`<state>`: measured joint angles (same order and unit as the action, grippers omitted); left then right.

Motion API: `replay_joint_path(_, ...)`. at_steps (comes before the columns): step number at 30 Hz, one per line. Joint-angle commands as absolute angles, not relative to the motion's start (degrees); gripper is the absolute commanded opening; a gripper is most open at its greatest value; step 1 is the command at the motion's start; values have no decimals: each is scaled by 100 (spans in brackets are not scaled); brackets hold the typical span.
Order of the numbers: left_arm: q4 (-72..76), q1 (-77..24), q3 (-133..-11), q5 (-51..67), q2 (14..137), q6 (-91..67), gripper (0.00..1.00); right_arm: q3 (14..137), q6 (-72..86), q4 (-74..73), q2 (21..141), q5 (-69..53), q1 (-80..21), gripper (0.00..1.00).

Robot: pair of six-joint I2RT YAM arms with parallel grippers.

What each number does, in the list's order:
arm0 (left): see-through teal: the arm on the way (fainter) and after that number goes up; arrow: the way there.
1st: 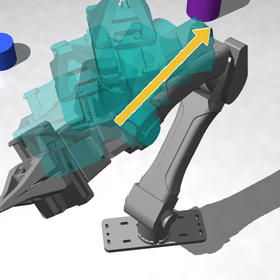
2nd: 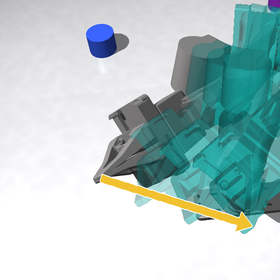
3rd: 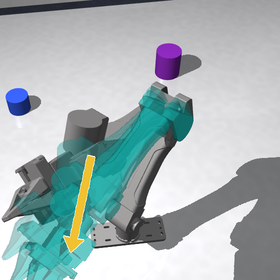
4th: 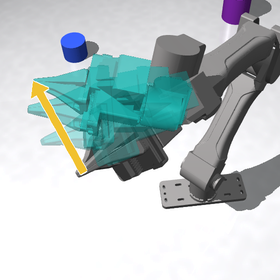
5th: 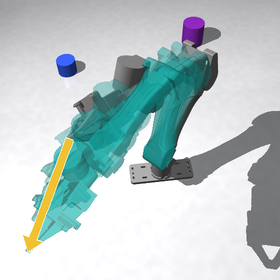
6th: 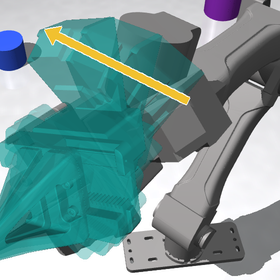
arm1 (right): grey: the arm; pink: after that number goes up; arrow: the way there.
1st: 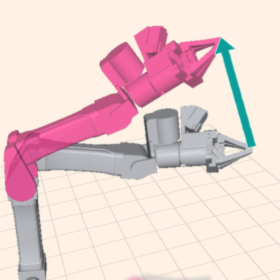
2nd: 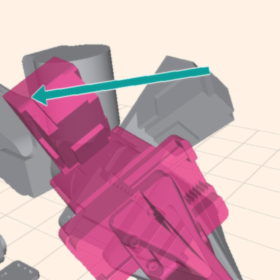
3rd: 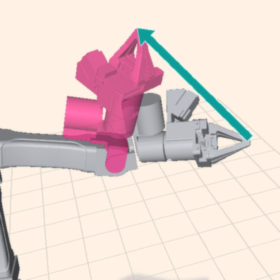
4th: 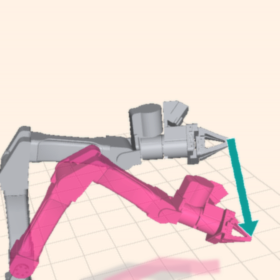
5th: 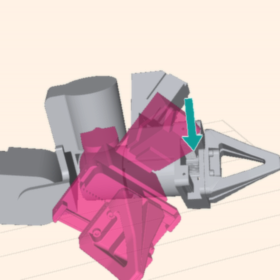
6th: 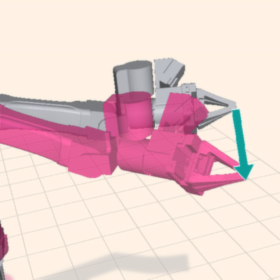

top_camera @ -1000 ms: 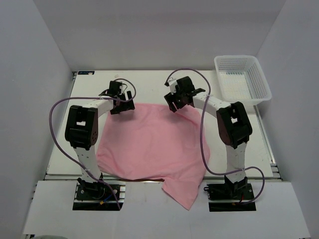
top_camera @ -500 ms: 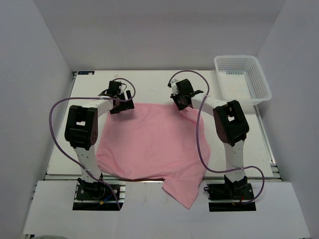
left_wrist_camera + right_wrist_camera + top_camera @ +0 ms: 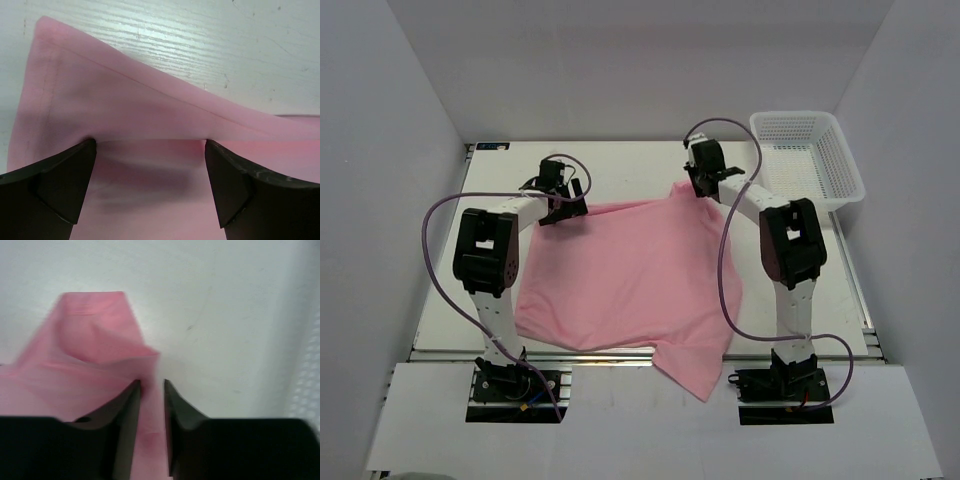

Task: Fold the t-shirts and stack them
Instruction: Flatten out the tshirt

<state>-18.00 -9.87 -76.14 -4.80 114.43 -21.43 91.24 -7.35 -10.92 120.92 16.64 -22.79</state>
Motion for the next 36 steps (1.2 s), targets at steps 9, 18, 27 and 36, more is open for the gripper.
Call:
replay_joint_path(9, -2197, -914, -8041, -659, 11804, -1969, 100, 10468, -923, -1318, 12552, 1732, -1784, 84)
replay_joint_path(18, -2197, -914, -8376, -431, 11786, -1916, 100, 9116, -317, -1379, 11619, 774, -1802, 67)
replay_joint_path(27, -2197, -966, -7948, -483, 10733, -1916, 100, 7272, 675, -1337, 10083, 336, -1837, 75)
replay_joint_path(36, -1899, -1020, -5785, -159, 9141, -2241, 100, 5337, 1397, -897, 8886, -1247, -1925, 90)
